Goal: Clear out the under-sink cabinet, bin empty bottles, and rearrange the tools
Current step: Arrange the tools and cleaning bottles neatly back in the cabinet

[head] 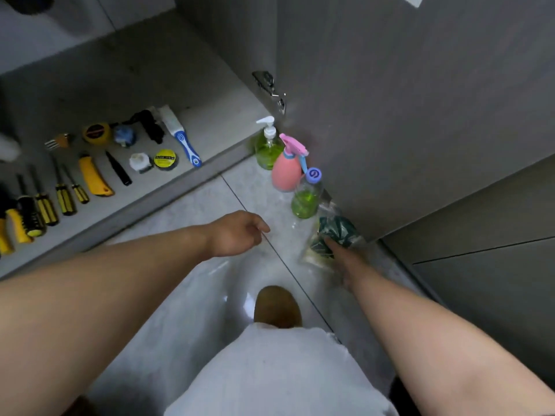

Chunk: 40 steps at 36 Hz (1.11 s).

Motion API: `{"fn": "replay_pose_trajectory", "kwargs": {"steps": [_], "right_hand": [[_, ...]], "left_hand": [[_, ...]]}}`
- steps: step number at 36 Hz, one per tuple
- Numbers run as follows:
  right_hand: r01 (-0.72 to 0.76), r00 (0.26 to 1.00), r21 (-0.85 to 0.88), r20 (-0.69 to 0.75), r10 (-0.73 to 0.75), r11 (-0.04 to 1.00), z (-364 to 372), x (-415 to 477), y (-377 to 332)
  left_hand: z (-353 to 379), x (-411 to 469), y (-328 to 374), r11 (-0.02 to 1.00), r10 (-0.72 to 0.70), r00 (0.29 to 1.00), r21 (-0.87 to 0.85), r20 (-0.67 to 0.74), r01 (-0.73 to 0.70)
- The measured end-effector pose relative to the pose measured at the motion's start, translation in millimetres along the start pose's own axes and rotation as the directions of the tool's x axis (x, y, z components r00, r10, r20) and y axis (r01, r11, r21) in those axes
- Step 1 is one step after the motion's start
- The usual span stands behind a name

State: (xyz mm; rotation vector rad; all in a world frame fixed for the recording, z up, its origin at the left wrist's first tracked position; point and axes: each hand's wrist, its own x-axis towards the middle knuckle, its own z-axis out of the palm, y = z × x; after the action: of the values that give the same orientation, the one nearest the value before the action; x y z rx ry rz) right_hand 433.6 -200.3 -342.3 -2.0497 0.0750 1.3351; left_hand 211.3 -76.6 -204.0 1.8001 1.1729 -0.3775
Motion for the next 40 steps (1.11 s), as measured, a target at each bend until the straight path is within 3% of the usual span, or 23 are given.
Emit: {"fn": "replay_pose_trajectory", "kwargs": {"steps": [4,7,14,17,20,22,24,28,33,36,40], "right_hand": [[-0.031,0.990,0.040,0.138,0.025,0.999,17.2,-0.3,11.1],[-0.121,0.960,0.179,0.270,0.069,0.976,24.8,-16.7,16.3],[-0.312,0.730,0.109,0.664,0.164,0.944,18.1,-72.7,13.4],[-0.211,0.602,0.114,0.797,0.037,0.971,18.3,-97.3,-13.6],[-0.008,0.515,0.088,0.855,-0.071,0.996,26.3,-124.9,-54.5],[0.112,0.492,0.072,0.863,-0.118,0.991,31.2,-146.5,-85.4],[0.276,0.517,0.036,0.837,-0.180,0.960,35.7,-170.1,-116.1],[0.540,0.598,0.001,0.703,-0.385,0.842,43.8,-223.2,-170.4],[0.674,0.559,0.026,0.635,-0.533,0.738,55.5,-295.9,-205.6],[0.719,0.519,0.072,0.606,-0.602,0.692,64.9,-333.6,-207.2],[0.703,0.503,0.148,0.588,-0.633,0.696,78.4,-362.9,-194.2]], "left_hand": [[5.1,4.1,-12.5,0.993,-0.072,0.997,-0.095,-0.004,0.071],[6.0,2.7,-21.3,0.976,-0.132,0.991,-0.178,-0.010,0.128],[4.5,-24.2,-37.1,0.845,-0.278,0.954,-0.444,0.113,0.299],[0.3,-41.1,-32.5,0.776,-0.248,0.942,-0.536,0.225,0.332],[-7.1,-57.0,-24.0,0.690,-0.137,0.966,-0.679,0.219,0.251],[-17.6,-66.8,-19.8,0.599,-0.091,0.990,-0.789,0.104,0.138],[-34.3,-80.5,-15.9,0.525,-0.113,0.992,-0.851,-0.058,0.010],[-72.4,-114.3,-4.6,0.511,-0.149,0.941,-0.838,-0.305,-0.191],[-108.0,-158.4,23.2,0.452,-0.172,0.856,-0.811,-0.488,-0.372],[-119.5,-187.8,34.7,0.481,-0.170,0.828,-0.778,-0.535,-0.404],[-125.3,-220.2,38.2,0.434,-0.124,0.808,-0.763,-0.577,-0.479]]}}
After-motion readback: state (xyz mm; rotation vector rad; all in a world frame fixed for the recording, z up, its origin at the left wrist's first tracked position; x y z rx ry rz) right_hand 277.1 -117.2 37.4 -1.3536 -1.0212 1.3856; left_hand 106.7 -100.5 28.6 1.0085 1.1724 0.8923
